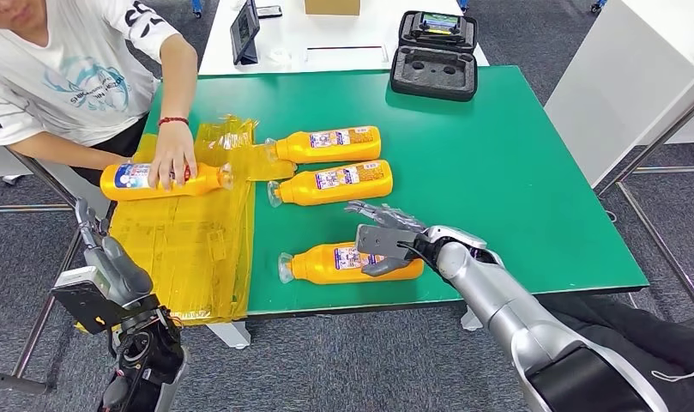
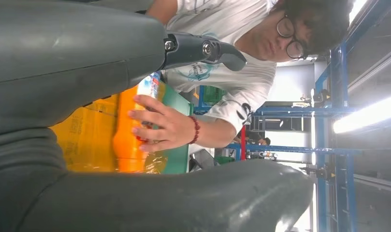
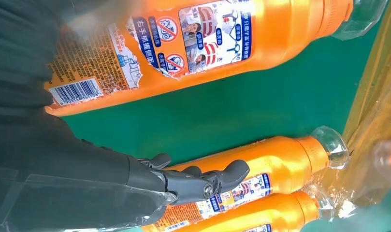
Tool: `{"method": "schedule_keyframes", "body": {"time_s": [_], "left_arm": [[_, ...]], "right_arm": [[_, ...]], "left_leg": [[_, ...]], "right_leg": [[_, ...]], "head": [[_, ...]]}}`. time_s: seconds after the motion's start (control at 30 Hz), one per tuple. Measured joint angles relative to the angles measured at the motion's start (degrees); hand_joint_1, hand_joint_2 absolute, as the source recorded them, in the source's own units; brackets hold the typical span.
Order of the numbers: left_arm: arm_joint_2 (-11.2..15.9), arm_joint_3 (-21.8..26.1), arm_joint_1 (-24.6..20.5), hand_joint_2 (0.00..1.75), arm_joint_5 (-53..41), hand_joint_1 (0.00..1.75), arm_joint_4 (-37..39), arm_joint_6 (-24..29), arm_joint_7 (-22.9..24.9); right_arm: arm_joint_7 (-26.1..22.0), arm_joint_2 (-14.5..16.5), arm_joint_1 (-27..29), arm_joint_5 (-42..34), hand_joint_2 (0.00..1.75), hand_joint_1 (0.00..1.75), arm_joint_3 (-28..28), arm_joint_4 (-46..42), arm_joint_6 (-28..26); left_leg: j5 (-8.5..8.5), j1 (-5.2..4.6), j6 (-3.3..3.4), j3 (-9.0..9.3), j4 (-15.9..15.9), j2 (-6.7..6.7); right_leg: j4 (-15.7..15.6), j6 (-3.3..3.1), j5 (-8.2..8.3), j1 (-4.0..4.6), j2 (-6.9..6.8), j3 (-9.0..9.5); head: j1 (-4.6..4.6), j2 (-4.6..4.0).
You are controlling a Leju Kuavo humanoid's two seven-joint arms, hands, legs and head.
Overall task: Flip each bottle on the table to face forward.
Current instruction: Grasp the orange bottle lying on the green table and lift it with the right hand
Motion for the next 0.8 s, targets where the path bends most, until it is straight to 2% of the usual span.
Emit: {"method": "schedule_keyframes", "body": {"time_s": [0.2,0.5,0.8], "left_arm": [[0.0,0.0,-0.1,0.0,-0.9,0.0,0.5,0.0,0.0],[-0.2,0.0,-0.1,0.0,-1.4,0.0,1.2,0.0,0.0],[-0.4,0.1,0.1,0.0,-1.2,0.0,1.5,0.0,0.0]], "right_arm": [[-1.4,-0.6,0.0,-1.1,1.75,0.0,0.8,0.7,2.2],[-1.6,-2.2,0.7,0.8,1.75,0.0,3.3,1.2,2.2],[-1.2,-2.5,0.0,1.9,1.75,0.0,5.1,1.9,2.4]], "left_leg": [[0.0,0.0,0.0,0.01,0.0,0.0],[0.0,0.0,0.0,0.01,0.0,0.02],[0.0,0.0,0.0,0.01,0.0,0.01]], "right_leg": [[0.0,0.0,0.0,0.0,0.0,-0.01],[0.0,0.0,0.0,0.0,0.01,-0.01],[0.0,0.0,0.0,0.01,0.0,0.0]], "head": [[-0.01,0.0],[-0.01,0.0],[-0.01,0.0]]}}
